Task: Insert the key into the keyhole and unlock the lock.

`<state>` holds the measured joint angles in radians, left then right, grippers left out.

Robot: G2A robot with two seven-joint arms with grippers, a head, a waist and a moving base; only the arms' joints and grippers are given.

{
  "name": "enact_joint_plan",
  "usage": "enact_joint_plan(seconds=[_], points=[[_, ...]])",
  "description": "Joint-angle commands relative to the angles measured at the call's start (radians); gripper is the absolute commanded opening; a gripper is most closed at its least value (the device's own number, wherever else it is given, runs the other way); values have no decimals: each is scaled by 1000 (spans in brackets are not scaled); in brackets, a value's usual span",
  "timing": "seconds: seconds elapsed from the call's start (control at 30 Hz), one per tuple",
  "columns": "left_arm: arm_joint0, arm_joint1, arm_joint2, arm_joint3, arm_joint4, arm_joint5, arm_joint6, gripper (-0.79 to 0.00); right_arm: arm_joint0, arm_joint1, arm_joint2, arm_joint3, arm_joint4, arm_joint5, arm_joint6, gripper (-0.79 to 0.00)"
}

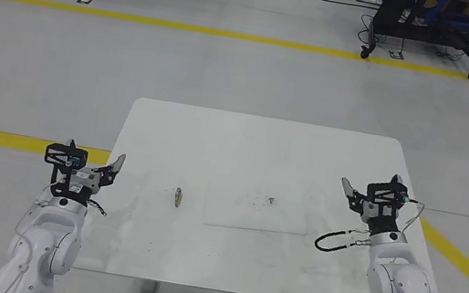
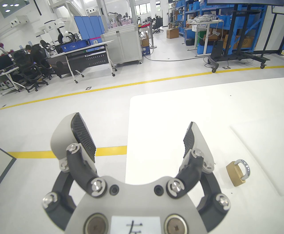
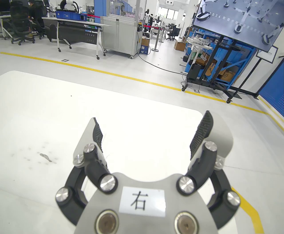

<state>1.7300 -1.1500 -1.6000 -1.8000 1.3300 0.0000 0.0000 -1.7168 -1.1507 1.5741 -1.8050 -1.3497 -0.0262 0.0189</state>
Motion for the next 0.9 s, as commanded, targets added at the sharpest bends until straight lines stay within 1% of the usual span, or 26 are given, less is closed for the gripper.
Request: enact_joint_plan(seconds=[0.0,0.03,0.47,0.57,0.6,0.73,0.87], points=[[0,0,0,0,0,0,0,0,27,-1,-30,4,-28,-18,42,0],[0,0,0,0,0,0,0,0,38,-1,-38,8,-38,-32,57,0],[0,0,0,0,0,0,0,0,39,-1,-40,8,-39,-37,59,0],[0,0,0,0,0,0,0,0,57,1,-66,5,-96,-73,82,0],[0,0,0,0,0,0,0,0,67,1,-82,4,-138,-87,89,0],[0,0,0,0,0,0,0,0,124,6,-157,16,-279,-220,110,0],[0,0,0,0,0,0,0,0,190,7,-229,46,-346,-354,144,0]])
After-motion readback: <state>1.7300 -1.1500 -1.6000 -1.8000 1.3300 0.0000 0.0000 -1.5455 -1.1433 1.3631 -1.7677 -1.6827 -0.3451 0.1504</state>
